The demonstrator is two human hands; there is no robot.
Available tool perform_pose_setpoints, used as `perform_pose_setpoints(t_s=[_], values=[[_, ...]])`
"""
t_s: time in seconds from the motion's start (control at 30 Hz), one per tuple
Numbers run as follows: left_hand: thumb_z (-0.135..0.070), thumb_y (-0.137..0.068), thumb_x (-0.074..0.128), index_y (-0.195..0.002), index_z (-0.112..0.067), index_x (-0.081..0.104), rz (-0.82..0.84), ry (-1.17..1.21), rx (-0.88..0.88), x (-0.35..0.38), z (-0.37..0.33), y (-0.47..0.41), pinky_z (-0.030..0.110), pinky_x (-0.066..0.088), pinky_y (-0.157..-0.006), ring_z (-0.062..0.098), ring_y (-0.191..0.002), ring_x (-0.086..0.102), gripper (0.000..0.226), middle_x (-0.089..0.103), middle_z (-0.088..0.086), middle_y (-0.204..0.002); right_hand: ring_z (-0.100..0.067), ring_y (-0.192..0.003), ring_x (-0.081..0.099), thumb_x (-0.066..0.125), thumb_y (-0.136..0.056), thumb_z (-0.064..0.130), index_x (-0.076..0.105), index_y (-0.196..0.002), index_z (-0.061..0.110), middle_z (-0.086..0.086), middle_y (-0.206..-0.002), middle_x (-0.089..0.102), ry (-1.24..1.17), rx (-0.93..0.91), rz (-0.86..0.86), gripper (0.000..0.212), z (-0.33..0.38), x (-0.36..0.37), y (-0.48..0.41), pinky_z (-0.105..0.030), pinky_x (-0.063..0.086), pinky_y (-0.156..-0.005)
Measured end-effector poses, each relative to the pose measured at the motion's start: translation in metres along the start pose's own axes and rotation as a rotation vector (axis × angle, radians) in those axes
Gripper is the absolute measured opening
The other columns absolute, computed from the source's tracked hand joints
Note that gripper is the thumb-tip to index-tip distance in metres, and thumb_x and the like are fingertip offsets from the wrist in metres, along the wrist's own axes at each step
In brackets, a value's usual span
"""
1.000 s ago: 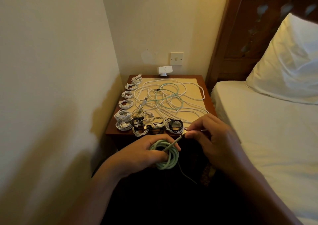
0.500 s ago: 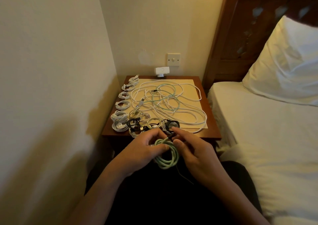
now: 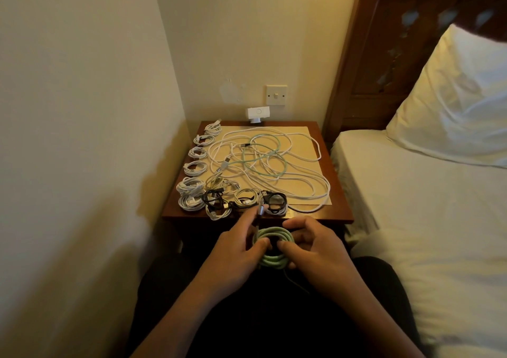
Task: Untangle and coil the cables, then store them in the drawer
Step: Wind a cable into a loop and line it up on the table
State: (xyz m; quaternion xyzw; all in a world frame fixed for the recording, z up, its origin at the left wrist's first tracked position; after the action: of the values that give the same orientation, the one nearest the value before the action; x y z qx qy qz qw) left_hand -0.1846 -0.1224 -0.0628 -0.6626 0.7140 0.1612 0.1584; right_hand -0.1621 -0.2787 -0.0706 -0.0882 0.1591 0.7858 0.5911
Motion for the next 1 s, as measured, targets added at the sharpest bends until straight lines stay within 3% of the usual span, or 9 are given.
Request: perform_pose_setpoints(t_s=[0.07, 0.17, 0.27, 0.4, 0.6, 0.73, 0.8, 0.87, 1.0], values=[[-0.024, -0.104, 0.054, -0.147, -0.056, 0.037, 0.093, -0.060, -0.024, 0.009, 0.002, 0.001, 0.019, 0.052, -0.070, 0.001, -0.073, 0.067, 0.056, 0.072, -0.007, -0.082, -0.007, -0.089, 0.074, 0.072, -0.095, 0.017, 0.067, -0.117, 0.031, 0.010, -0.100, 0.077, 0.064, -0.070, 0.007, 0.027, 0.006, -0.002, 0.000, -0.038, 0.064, -0.082], [-0.021, -0.105, 0.049, -0.136, -0.050, 0.051, 0.206, -0.064, -0.081, 0.016, 0.008, 0.000, 0.023, 0.048, -0.063, 0.008, -0.061, 0.061, 0.042, 0.066, -0.001, -0.068, -0.001, -0.095, 0.072, 0.069, -0.097, 0.015, 0.070, -0.123, 0.032, 0.016, -0.102, 0.075, 0.189, -0.184, 0.008, 0.031, 0.017, -0.004, 0.005, -0.028, 0.061, -0.085], [-0.021, -0.102, 0.049, -0.104, -0.033, 0.061, 0.285, -0.042, -0.138, 0.017, 0.013, -0.002, 0.038, 0.048, -0.066, 0.014, -0.059, 0.059, 0.017, 0.064, 0.000, -0.069, 0.007, -0.103, 0.067, 0.070, -0.096, 0.012, 0.070, -0.128, 0.029, 0.021, -0.110, 0.072, 0.262, -0.328, -0.033, 0.037, 0.031, -0.003, 0.010, -0.016, 0.056, -0.087], [-0.012, -0.101, 0.047, -0.108, -0.016, 0.061, 0.395, 0.017, -0.227, 0.018, 0.018, -0.001, 0.036, 0.047, -0.064, 0.019, -0.060, 0.059, 0.016, 0.065, 0.010, -0.080, 0.009, -0.109, 0.063, 0.067, -0.098, 0.011, 0.067, -0.132, 0.025, 0.019, -0.119, 0.069, 0.337, -0.441, -0.071, 0.038, 0.036, 0.006, 0.015, -0.015, 0.054, -0.091], [-0.010, -0.101, 0.052, -0.112, -0.022, 0.065, 0.103, 0.255, -0.192, 0.005, 0.015, -0.010, 0.037, 0.058, -0.071, 0.028, -0.079, 0.071, 0.020, 0.071, 0.011, -0.097, 0.004, -0.097, 0.069, 0.069, -0.097, 0.018, 0.063, -0.131, 0.036, 0.019, -0.109, 0.072, 0.175, -0.300, -0.124, 0.038, 0.028, -0.001, 0.007, -0.015, 0.055, -0.085], [-0.012, -0.095, 0.066, -0.118, -0.038, 0.058, -0.056, 0.194, -0.181, -0.006, 0.021, -0.015, 0.038, 0.058, -0.090, 0.015, -0.093, 0.071, 0.035, 0.072, 0.002, -0.098, 0.002, -0.095, 0.071, 0.068, -0.098, 0.019, 0.063, -0.130, 0.038, 0.015, -0.105, 0.074, 0.136, -0.199, -0.050, 0.038, 0.018, -0.002, 0.000, -0.022, 0.059, -0.084], [-0.016, -0.094, 0.070, -0.123, -0.046, 0.054, -0.057, 0.178, -0.153, -0.009, 0.021, -0.016, 0.032, 0.057, -0.088, 0.009, -0.092, 0.071, 0.045, 0.072, -0.005, -0.096, 0.001, -0.093, 0.070, 0.067, -0.099, 0.020, 0.062, -0.132, 0.039, 0.014, -0.104, 0.074, 0.179, -0.178, -0.008, 0.039, 0.016, -0.003, -0.004, -0.019, 0.058, -0.080], [-0.021, -0.098, 0.067, -0.123, -0.047, 0.057, 0.013, 0.188, -0.139, -0.003, 0.020, -0.015, 0.034, 0.058, -0.087, 0.010, -0.094, 0.071, 0.038, 0.072, -0.005, -0.099, -0.001, -0.094, 0.070, 0.065, -0.100, 0.021, 0.063, -0.131, 0.042, 0.014, -0.105, 0.074, 0.211, -0.172, 0.017, 0.038, 0.014, -0.005, -0.009, -0.023, 0.059, -0.082], [-0.025, -0.104, 0.055, -0.122, -0.020, 0.069, 0.170, 0.457, -0.256, 0.010, 0.026, -0.009, 0.037, 0.054, -0.086, 0.021, -0.095, 0.069, 0.024, 0.072, 0.015, -0.111, -0.002, -0.105, 0.067, 0.064, -0.101, 0.020, 0.063, -0.131, 0.050, 0.020, -0.114, 0.072, 0.268, -0.195, 0.074, 0.043, 0.013, -0.005, -0.019, -0.033, 0.059, -0.093]])
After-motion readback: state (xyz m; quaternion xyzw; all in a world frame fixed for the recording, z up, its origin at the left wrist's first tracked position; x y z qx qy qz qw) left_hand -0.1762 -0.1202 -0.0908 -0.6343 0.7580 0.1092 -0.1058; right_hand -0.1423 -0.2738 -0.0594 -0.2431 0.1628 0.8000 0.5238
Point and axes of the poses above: each hand's wrist, its own y-axis away from the middle knuckle, its own x-axis out of the palm, z = x × y, the point moved 10 cm from there along -y, towards the middle knuckle
